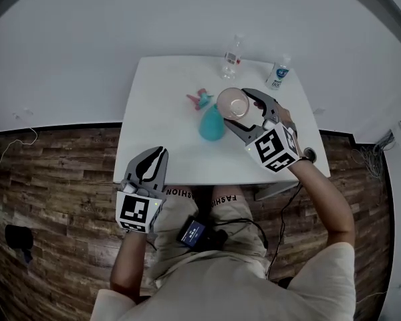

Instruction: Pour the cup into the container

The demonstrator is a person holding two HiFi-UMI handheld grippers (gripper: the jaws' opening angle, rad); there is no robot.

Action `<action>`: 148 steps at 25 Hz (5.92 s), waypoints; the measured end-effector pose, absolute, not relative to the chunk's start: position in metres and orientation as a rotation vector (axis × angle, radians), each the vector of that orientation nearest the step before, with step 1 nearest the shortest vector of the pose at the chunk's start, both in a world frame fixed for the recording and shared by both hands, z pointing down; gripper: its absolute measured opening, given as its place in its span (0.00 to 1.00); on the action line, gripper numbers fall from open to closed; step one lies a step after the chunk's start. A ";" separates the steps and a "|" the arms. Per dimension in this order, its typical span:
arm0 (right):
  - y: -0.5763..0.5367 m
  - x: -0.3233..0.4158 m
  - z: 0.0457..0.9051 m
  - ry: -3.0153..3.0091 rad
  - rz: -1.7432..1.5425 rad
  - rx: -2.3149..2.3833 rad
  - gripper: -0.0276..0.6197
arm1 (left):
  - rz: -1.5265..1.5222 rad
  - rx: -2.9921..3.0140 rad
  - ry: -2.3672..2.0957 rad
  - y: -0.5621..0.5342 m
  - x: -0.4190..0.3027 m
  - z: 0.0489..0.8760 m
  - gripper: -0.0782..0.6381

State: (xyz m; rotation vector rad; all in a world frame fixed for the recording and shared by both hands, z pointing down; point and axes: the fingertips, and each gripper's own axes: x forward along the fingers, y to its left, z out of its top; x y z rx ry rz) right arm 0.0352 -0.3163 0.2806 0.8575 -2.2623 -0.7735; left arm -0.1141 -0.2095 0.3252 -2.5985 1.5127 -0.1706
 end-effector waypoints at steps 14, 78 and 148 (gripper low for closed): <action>-0.299 0.077 0.285 -2.488 -0.447 0.961 0.59 | -0.069 -2.572 1.613 -0.238 -0.142 0.299 0.15; -0.308 0.151 0.312 -2.555 -0.149 1.262 0.59 | -0.089 -2.560 1.603 -0.243 -0.145 0.291 0.15; -0.334 0.159 0.402 -2.457 0.024 1.224 0.59 | -0.167 -2.677 1.581 -0.244 -0.111 0.341 0.15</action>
